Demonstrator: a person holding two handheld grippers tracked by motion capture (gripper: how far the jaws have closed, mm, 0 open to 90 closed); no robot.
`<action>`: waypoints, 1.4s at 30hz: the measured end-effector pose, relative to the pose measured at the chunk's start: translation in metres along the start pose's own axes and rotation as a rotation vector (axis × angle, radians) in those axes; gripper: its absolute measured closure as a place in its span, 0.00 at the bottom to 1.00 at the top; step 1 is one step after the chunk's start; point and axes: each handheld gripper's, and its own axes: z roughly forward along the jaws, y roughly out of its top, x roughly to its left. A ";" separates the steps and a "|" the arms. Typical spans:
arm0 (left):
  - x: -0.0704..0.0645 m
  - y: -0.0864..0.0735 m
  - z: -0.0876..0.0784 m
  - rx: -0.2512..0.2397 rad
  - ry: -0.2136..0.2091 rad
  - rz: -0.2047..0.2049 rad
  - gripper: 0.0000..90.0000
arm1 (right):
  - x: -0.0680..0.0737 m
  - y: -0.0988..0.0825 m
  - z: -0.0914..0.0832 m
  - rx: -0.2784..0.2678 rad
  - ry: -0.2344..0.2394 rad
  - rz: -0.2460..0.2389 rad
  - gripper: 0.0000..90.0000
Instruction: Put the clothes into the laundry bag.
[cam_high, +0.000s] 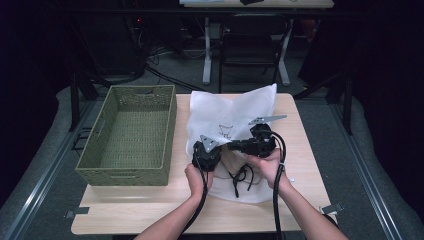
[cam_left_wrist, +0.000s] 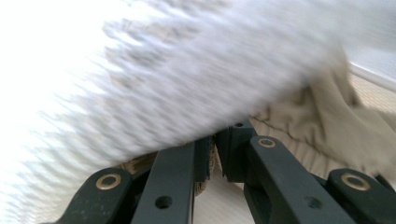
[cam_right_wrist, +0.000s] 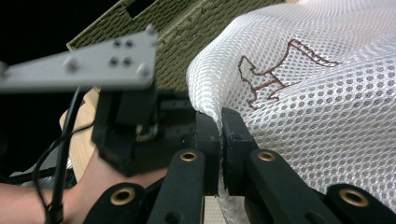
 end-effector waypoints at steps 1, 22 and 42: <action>0.001 -0.001 0.002 0.019 0.001 0.009 0.92 | -0.001 -0.001 0.001 0.011 -0.001 0.005 0.97; -0.047 -0.035 -0.013 0.131 -0.215 0.140 0.46 | -0.012 -0.003 0.006 0.043 -0.071 -0.002 0.96; -0.026 -0.005 0.019 0.002 -0.022 0.062 0.84 | -0.002 0.004 -0.011 -0.076 0.026 0.065 0.97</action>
